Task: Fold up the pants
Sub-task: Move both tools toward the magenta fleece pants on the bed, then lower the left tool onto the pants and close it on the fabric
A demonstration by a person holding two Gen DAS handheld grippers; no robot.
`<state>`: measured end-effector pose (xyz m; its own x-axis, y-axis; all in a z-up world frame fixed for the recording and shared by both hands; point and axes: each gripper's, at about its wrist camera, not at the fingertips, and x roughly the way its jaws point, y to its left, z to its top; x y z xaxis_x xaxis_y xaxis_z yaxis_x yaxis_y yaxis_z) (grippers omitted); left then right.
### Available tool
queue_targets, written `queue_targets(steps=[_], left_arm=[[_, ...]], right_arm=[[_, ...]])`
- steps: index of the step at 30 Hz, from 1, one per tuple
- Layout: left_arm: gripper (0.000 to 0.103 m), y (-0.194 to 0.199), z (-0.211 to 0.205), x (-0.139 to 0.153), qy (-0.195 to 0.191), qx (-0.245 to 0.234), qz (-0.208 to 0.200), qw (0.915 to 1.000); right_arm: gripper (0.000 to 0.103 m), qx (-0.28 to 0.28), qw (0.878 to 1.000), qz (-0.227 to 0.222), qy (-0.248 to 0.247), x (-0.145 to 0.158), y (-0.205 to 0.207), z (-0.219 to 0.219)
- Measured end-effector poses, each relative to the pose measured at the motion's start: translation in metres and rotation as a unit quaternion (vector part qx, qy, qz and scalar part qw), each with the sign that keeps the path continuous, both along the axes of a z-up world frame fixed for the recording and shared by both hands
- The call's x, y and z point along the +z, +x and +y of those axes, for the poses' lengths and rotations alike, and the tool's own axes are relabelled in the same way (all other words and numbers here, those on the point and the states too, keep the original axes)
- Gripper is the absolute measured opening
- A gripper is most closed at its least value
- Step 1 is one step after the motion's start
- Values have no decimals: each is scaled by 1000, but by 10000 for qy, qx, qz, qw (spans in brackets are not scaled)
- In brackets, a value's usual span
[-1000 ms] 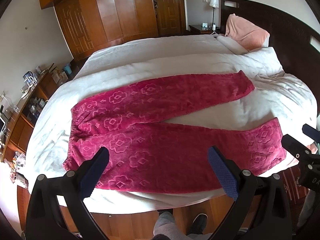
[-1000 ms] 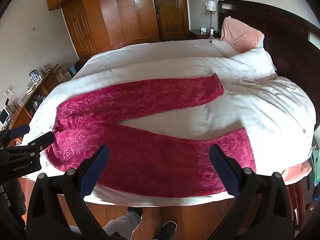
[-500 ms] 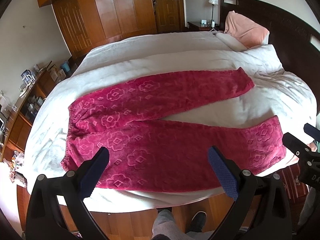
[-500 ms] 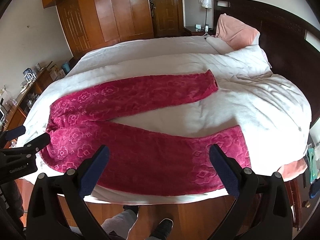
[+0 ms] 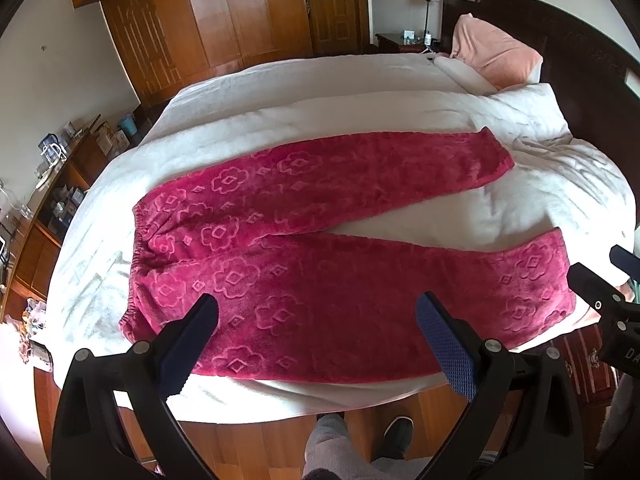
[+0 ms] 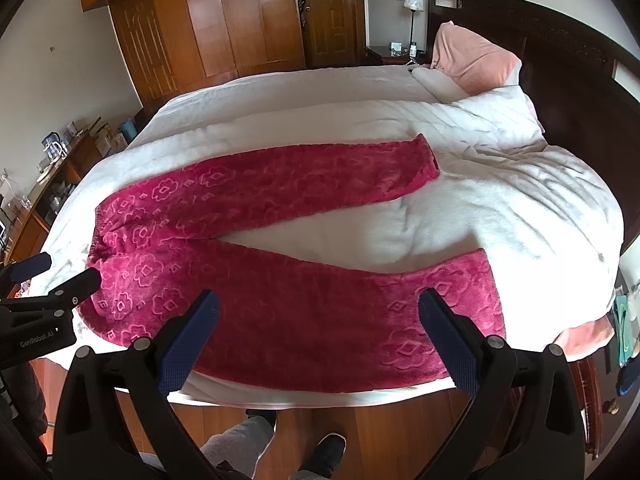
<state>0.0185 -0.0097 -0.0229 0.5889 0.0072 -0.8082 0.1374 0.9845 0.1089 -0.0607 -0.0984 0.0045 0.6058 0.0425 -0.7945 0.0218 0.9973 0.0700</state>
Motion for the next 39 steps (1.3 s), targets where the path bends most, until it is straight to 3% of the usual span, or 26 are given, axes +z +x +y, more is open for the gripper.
queue_targets(steps=[18, 27, 39], left_arm=[[98, 16, 39, -15, -72, 307, 333, 9989], [98, 34, 66, -39, -446, 452, 982, 9931], [98, 77, 109, -63, -643, 875, 1423, 9838]], right_arm=[[100, 224, 9994, 261, -46, -16, 24, 35], [100, 246, 9981, 571, 27, -34, 41, 48], [100, 254, 9951, 955, 62, -59, 77, 73]])
